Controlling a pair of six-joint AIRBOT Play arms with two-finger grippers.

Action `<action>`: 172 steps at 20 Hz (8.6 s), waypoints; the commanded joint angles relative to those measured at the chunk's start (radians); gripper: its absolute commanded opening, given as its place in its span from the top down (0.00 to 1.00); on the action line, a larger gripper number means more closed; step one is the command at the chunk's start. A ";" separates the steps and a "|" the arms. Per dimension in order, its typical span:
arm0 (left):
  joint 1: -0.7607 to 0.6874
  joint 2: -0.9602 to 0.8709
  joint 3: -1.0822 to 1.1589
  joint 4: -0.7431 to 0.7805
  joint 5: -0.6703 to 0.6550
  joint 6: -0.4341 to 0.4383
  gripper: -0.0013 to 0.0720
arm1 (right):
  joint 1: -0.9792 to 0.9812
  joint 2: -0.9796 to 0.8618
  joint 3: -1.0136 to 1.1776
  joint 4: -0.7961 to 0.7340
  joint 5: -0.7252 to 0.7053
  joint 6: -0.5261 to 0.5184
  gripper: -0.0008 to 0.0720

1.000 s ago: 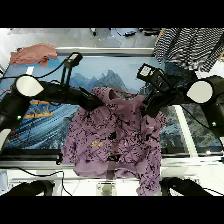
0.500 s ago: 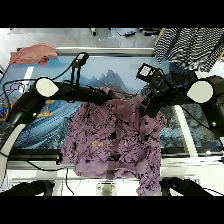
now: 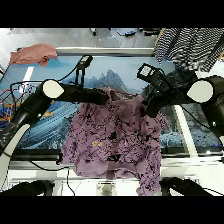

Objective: Fold the clothes and pants, and hang the long-sleeved shirts on hangers.

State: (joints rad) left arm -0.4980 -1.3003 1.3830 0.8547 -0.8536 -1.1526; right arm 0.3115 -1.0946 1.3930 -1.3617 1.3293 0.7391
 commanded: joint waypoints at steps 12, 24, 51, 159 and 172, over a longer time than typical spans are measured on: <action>-0.082 0.150 -0.002 0.097 -0.368 0.000 0.94 | 0.000 -0.062 0.001 0.029 -0.080 0.011 0.95; 0.223 0.385 -0.003 0.111 -0.174 0.377 0.49 | 0.000 0.045 0.001 0.055 -0.100 -0.155 0.95; 0.246 0.168 -0.003 -0.208 -0.171 1.092 0.95 | 0.000 0.142 0.001 0.199 -0.143 -0.275 0.83; 0.431 0.298 0.003 -0.579 0.074 0.994 0.25 | -0.799 0.098 0.653 -1.051 0.060 1.719 0.95; 0.431 0.298 0.003 -0.579 0.074 0.947 0.42 | -0.831 0.157 0.653 -1.074 0.228 1.690 0.95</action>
State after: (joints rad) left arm -0.0669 -1.0027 1.3857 0.2752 -0.7803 -0.2039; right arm -0.5186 -0.9436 2.0453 -2.4363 1.5837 2.4790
